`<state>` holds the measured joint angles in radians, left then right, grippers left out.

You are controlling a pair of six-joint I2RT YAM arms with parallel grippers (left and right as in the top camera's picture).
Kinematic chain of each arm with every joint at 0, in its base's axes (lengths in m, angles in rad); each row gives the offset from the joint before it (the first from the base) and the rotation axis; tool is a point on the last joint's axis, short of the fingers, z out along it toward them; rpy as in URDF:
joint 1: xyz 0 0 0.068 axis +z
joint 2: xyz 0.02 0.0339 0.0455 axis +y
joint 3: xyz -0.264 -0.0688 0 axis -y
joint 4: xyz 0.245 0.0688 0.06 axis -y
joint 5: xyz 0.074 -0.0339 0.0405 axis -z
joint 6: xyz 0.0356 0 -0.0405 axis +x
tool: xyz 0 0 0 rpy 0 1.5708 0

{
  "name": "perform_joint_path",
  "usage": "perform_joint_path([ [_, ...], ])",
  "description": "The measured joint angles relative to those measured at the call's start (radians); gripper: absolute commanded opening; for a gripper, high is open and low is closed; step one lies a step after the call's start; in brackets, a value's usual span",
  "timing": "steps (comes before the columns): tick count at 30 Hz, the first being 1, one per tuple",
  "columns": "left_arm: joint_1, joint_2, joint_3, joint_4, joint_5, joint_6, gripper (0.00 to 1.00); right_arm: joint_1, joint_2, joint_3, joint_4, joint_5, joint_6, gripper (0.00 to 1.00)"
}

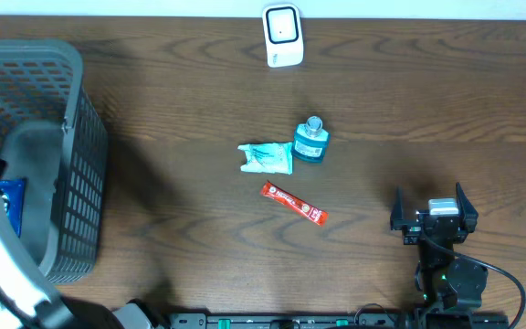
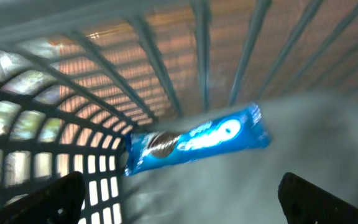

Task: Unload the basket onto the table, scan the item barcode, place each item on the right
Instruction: 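Move the left gripper into the basket and grasp the blue Oreo pack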

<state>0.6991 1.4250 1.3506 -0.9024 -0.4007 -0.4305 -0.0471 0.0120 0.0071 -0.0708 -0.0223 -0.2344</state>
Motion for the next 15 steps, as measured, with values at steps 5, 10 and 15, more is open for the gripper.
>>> perform_joint_path([
  [5, 0.001, 0.097, -0.074, 0.065, 0.124, 0.266, 1.00, 0.000, 0.000, 0.000, 0.000, 0.000, 0.000, 0.99],
  [10, 0.007, 0.143, -0.087, 0.100, 0.214, 0.452, 1.00, 0.000, 0.000, 0.000, 0.000, 0.000, 0.000, 0.99],
  [15, 0.050, 0.182, -0.087, 0.124, 0.244, 0.518, 1.00, 0.000, 0.000, 0.000, 0.000, 0.000, 0.000, 0.99],
])
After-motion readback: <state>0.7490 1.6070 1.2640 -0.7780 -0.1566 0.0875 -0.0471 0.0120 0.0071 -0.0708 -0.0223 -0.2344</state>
